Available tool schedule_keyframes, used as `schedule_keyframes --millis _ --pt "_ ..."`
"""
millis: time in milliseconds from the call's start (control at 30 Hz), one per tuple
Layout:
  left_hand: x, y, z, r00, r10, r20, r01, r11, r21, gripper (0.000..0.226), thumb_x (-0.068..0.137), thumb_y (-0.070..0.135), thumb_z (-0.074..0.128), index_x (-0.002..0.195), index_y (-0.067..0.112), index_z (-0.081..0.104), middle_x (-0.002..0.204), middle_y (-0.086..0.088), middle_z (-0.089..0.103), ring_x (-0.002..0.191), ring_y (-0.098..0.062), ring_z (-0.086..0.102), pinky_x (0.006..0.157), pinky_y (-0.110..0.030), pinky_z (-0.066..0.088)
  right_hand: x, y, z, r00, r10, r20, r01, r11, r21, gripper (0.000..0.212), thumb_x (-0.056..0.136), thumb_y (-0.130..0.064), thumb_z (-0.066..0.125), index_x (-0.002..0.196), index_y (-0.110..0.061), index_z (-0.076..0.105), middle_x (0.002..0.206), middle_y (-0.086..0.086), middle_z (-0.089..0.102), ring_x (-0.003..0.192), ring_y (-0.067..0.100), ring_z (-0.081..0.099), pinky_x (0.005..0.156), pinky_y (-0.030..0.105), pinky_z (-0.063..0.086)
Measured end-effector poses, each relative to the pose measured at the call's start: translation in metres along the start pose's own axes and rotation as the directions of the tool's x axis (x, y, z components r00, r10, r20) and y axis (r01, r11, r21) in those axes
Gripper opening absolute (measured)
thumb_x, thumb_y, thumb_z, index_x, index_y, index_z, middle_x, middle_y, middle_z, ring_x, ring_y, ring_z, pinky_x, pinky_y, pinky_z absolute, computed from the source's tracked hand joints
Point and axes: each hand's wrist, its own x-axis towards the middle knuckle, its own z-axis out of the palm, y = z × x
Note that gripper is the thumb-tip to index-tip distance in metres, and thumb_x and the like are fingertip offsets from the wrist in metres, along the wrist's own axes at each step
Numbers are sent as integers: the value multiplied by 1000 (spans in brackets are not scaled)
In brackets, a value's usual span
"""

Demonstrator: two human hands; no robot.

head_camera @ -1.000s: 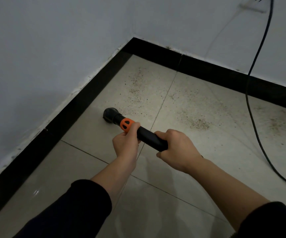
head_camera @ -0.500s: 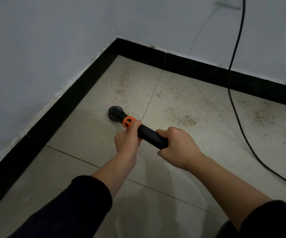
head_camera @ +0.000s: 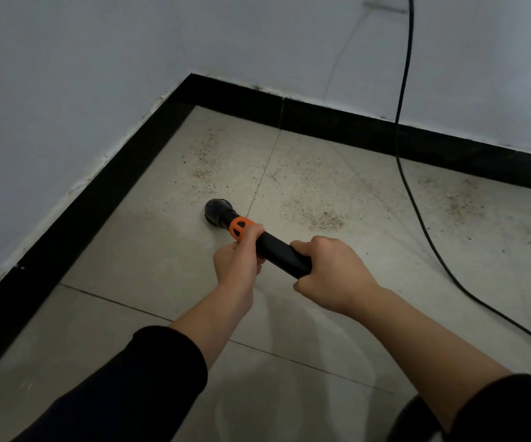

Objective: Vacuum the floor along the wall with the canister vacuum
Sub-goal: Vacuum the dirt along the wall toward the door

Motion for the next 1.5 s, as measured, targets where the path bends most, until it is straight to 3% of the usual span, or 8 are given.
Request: schedule_keyframes --millis 200,367,600,1000,1233,1500 --pt "-4 -7 14 999 3 33 -5 999 41 25 81 31 71 75 8 64 69 -5 62 58 -10 57 61 -25 46 -4 8 -12 994 65 89 -62 997 -39 11 73 -13 60 81 -19 55 64 0 50 62 22 53 50 24 34" --pt "-9 -11 25 997 -1 73 -4 998 68 26 81 31 71 72 8 63 67 -5 60 58 -11 55 60 -24 45 -8 17 -19 983 134 124 -130 991 -36 15 74 -15 65 88 -18 63 70 2 57 68 22 61 55 25 44" --pt "-12 -15 33 996 -8 93 -3 993 115 26 81 33 71 73 9 64 68 -5 63 59 -11 56 61 -23 46 -8 24 -24 963 216 161 -213 976 -40 28 70 -17 70 97 -16 62 75 1 56 68 19 58 61 27 47" --pt "-1 -8 46 991 26 130 -40 993 107 30 81 33 72 66 9 61 60 1 57 47 -3 52 54 -18 43 2 27 -30 959 253 129 -250 967 -42 30 66 -20 76 93 -16 62 72 -1 56 64 16 56 54 25 39" --pt "12 -5 53 986 5 169 -21 995 97 28 81 31 72 66 10 61 60 2 58 41 3 54 51 -14 44 12 31 -24 958 273 94 -268 962 -55 26 70 -23 73 93 -17 62 72 -1 57 67 19 59 55 25 42" --pt "32 11 45 988 -9 152 -9 993 117 28 80 33 73 69 10 60 67 -5 58 60 -13 53 59 -24 43 30 18 -13 980 197 29 -195 979 -62 22 73 -20 66 94 -20 62 73 1 59 69 21 60 50 24 36"
